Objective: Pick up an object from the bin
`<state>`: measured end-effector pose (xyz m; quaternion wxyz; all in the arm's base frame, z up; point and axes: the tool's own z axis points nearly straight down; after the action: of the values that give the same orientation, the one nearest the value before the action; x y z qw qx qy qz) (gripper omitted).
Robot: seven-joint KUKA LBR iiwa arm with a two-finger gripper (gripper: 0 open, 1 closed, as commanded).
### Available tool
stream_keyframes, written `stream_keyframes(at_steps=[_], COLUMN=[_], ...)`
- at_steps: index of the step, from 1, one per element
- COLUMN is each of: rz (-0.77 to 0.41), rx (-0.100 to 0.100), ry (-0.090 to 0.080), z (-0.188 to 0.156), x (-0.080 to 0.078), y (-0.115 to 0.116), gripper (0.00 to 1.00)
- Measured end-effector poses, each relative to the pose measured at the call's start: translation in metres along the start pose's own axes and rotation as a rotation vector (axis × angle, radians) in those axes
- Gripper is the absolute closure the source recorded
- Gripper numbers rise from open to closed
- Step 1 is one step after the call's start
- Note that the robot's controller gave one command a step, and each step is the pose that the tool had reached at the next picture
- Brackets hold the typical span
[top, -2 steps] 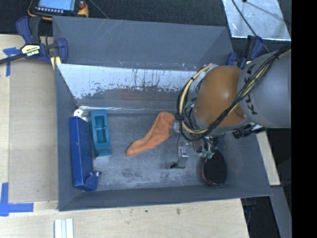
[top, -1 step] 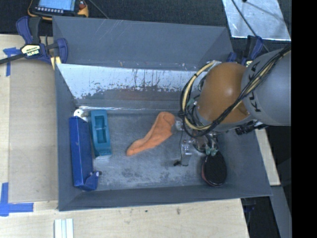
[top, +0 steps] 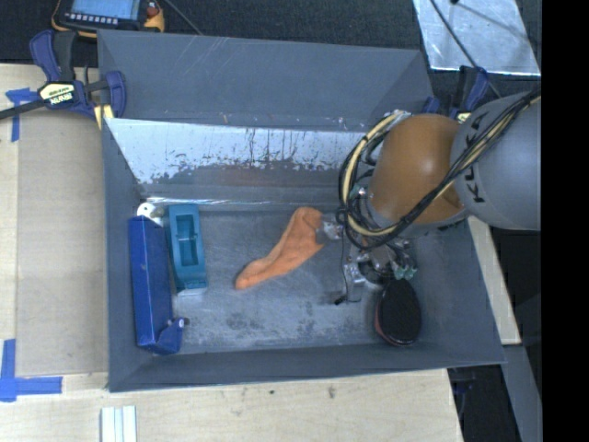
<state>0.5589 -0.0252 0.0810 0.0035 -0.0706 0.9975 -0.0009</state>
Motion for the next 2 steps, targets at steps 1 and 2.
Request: stream_keyframes(at_steps=[1, 2], rz=[0.065, 0.053], rx=[-0.004, 0.001], ry=[0.013, -0.007], z=[-0.030, -0.050], x=[-0.016, -0.044], y=[-0.011, -0.010], gripper=[0.00, 0.00])
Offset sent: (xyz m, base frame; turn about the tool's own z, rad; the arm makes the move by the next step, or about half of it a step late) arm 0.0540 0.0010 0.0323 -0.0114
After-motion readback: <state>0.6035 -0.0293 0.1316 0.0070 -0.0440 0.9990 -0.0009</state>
